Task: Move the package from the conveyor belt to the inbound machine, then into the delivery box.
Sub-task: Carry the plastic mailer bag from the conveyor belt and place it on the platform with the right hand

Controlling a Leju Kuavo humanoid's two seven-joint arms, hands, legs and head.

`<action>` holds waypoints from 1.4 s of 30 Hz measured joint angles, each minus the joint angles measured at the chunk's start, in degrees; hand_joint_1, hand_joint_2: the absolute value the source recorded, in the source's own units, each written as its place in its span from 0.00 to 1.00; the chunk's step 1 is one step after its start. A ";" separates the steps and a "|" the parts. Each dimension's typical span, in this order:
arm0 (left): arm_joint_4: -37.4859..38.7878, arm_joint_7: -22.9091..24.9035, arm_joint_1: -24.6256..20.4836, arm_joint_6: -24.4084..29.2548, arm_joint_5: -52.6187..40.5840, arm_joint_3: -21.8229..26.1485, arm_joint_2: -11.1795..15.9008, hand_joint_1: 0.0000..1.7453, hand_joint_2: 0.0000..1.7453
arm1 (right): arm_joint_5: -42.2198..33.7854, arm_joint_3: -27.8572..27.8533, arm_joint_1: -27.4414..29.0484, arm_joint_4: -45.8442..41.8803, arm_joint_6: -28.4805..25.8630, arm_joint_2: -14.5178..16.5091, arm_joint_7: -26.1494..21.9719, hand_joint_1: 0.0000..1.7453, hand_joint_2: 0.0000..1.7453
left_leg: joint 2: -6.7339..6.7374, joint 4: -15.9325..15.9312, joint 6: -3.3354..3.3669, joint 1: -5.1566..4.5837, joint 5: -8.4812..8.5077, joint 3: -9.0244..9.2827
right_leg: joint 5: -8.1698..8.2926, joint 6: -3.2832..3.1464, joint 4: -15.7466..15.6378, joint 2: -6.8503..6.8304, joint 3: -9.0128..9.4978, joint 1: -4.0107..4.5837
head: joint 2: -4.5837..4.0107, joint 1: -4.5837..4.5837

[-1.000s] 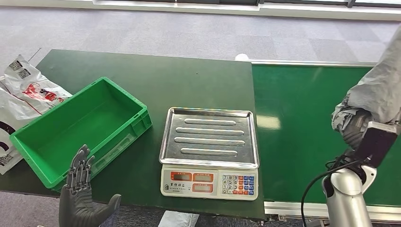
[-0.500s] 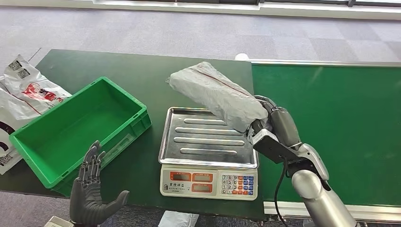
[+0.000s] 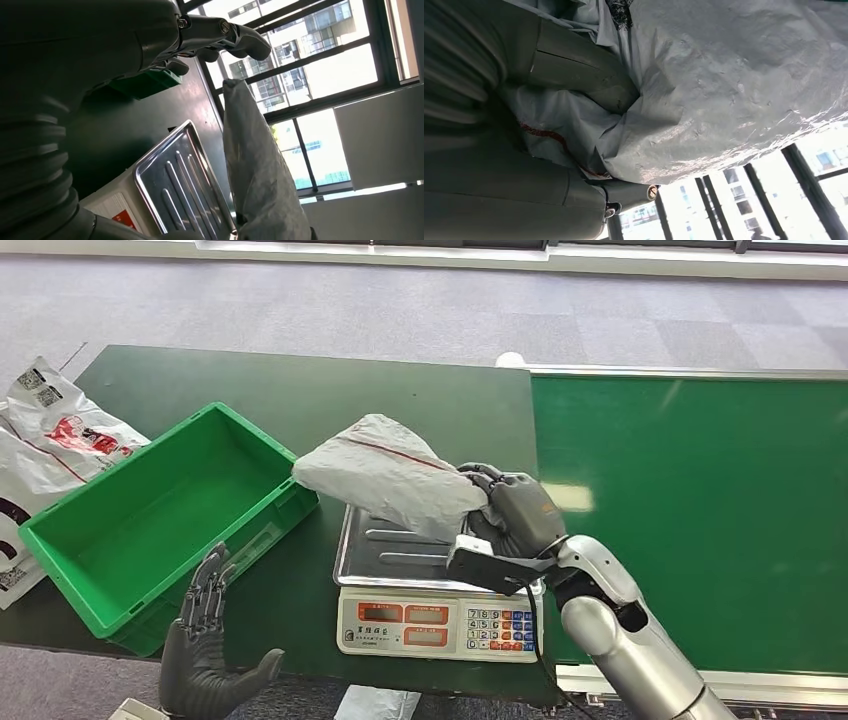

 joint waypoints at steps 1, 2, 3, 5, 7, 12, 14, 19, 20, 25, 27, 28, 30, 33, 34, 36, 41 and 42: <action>-0.15 0.32 -0.02 0.08 -0.11 -0.13 -0.09 0.00 1.00 | 0.49 0.90 -0.81 0.67 0.63 1.00 0.12 0.25 1.00 | 0.01 0.00 -0.01 0.00 0.01 -0.01 | 0.00 -0.01 0.02 0.01 -0.01 0.00 | 0.00 0.00; -0.33 0.69 -0.02 0.31 -0.20 -0.20 -0.16 0.00 1.00 | 1.23 1.87 -1.74 1.46 1.41 2.06 0.48 0.00 1.00 | 0.02 0.00 -0.02 0.00 0.01 -0.03 | 0.01 -0.03 0.05 0.04 -0.04 0.00 | 0.00 0.00; -0.57 1.11 -0.01 0.61 -0.25 -0.21 -0.23 0.00 1.00 | 2.29 2.97 -2.81 2.49 2.25 3.20 1.18 0.00 1.00 | 0.05 0.00 -0.03 0.00 0.02 -0.04 | 0.03 -0.05 0.07 0.09 -0.08 0.00 | 0.00 0.00; -1.25 1.87 0.11 1.19 -0.27 -0.20 -0.31 0.00 1.00 | 4.40 5.17 -5.14 5.11 3.37 5.46 2.87 0.00 1.00 | 0.11 0.00 -0.06 0.01 0.03 -0.06 | 0.05 -0.08 0.10 0.17 -0.16 0.01 | 0.00 0.00; -1.98 2.32 0.41 1.44 -0.26 -0.20 -0.29 0.00 1.00 | 5.25 6.72 -6.90 7.82 3.14 7.39 3.55 0.00 1.00 | 0.10 0.00 -0.08 0.01 0.05 -0.07 | 0.04 -0.10 0.10 0.14 -0.20 0.00 | 0.00 0.00; -2.50 2.61 0.74 1.59 0.20 -0.20 -0.09 0.00 1.00 | 5.23 8.35 -9.05 12.33 1.11 9.94 2.84 0.00 1.00 | 0.06 0.00 -0.09 0.00 0.06 -0.11 | 0.04 -0.10 0.11 0.10 -0.20 0.00 | 0.00 0.00; -2.49 2.61 0.73 1.60 0.48 -0.20 0.07 0.00 1.00 | 5.10 8.69 -9.43 13.32 0.92 10.35 2.79 0.00 1.00 | 0.07 0.00 -0.09 0.00 0.06 -0.11 | 0.05 -0.10 0.11 0.11 -0.22 -0.01 | 0.00 0.00; -2.40 2.60 0.71 1.78 0.99 -0.28 0.54 0.00 1.00 | 4.54 9.20 -9.94 14.80 0.76 10.64 2.81 0.00 1.00 | 0.07 0.01 -0.09 0.00 0.06 -0.12 | 0.05 -0.10 0.10 0.11 -0.23 -0.01 | 0.00 0.00; -2.36 2.60 0.70 1.83 1.04 -0.32 0.62 0.00 1.00 | 4.48 9.26 -9.97 15.02 0.72 10.64 2.81 0.00 1.00 | 0.07 0.01 -0.09 0.00 0.06 -0.12 | 0.05 -0.11 0.10 0.11 -0.24 -0.01 | 0.00 0.00; -2.17 2.37 0.70 3.68 -1.26 -1.01 0.98 0.00 1.00 | 2.70 9.18 -9.84 15.70 0.68 10.57 2.02 0.00 1.00 | 0.09 0.01 -0.10 0.00 0.06 -0.11 | 0.07 -0.14 0.10 0.14 -0.29 0.00 | 0.00 0.00; -2.22 2.55 0.66 4.53 -2.86 -1.45 1.09 0.00 1.00 | 1.20 8.89 -9.41 15.59 0.82 10.37 1.15 0.00 1.00 | 0.10 0.01 -0.10 0.00 0.06 -0.11 | 0.07 -0.14 0.10 0.14 -0.30 -0.01 | 0.00 0.00; -2.29 2.76 0.62 4.80 -3.64 -1.65 1.15 0.00 1.00 | 0.40 8.67 -9.00 15.31 0.94 10.17 0.72 0.00 1.00 | 0.10 0.02 -0.10 0.00 0.06 -0.11 | 0.07 -0.14 0.09 0.14 -0.31 -0.01 | 0.00 0.00; -2.53 3.47 0.45 5.36 -5.85 -2.02 1.33 0.00 1.00 | -1.45 7.91 -7.58 13.96 1.07 9.43 -0.19 0.00 1.00 | 0.08 0.03 -0.10 0.00 0.06 -0.10 | 0.07 -0.14 0.08 0.13 -0.33 -0.01 | 0.00 0.00; -3.10 5.66 -0.14 6.49 -10.88 -2.80 1.83 0.00 1.00 | -5.44 5.15 -2.95 9.21 0.33 7.44 -2.63 0.00 1.00 | 0.03 0.04 -0.09 -0.01 0.05 -0.14 | 0.07 -0.14 0.06 0.06 -0.32 -0.02 | 0.00 0.00; -3.25 6.61 -0.38 6.79 -12.41 -3.05 2.02 0.00 1.00 | -7.45 3.57 -0.66 7.02 -0.14 6.79 -4.24 0.00 1.00 | 0.00 0.05 -0.08 -0.01 0.04 -0.17 | 0.06 -0.14 0.05 0.03 -0.32 -0.02 | 0.00 0.00; -3.34 8.28 -0.84 7.05 -14.41 -3.32 2.37 0.00 1.00 | -12.11 -0.21 4.01 2.64 -1.03 6.00 -8.12 0.00 1.00 | -0.01 0.05 -0.07 -0.03 0.02 -0.21 | 0.06 -0.14 0.04 0.01 -0.38 -0.04 | 0.00 0.00; -2.70 11.01 -2.22 6.81 -17.26 -3.50 2.95 0.00 1.00 | -24.35 -11.77 14.33 -6.29 -2.82 5.59 -16.35 0.00 1.00 | 0.02 0.04 -0.08 -0.04 -0.03 -0.23 | 0.01 -0.14 0.02 0.02 -0.42 -0.04 | 0.00 0.00; -2.48 11.31 -2.54 6.67 -17.72 -3.50 3.02 0.00 1.00 | -25.78 -13.87 15.88 -7.42 -2.98 5.44 -17.28 0.00 1.00 | 0.03 0.03 -0.08 -0.04 -0.03 -0.24 | 0.01 -0.14 0.02 0.03 -0.42 -0.04 | 0.00 0.00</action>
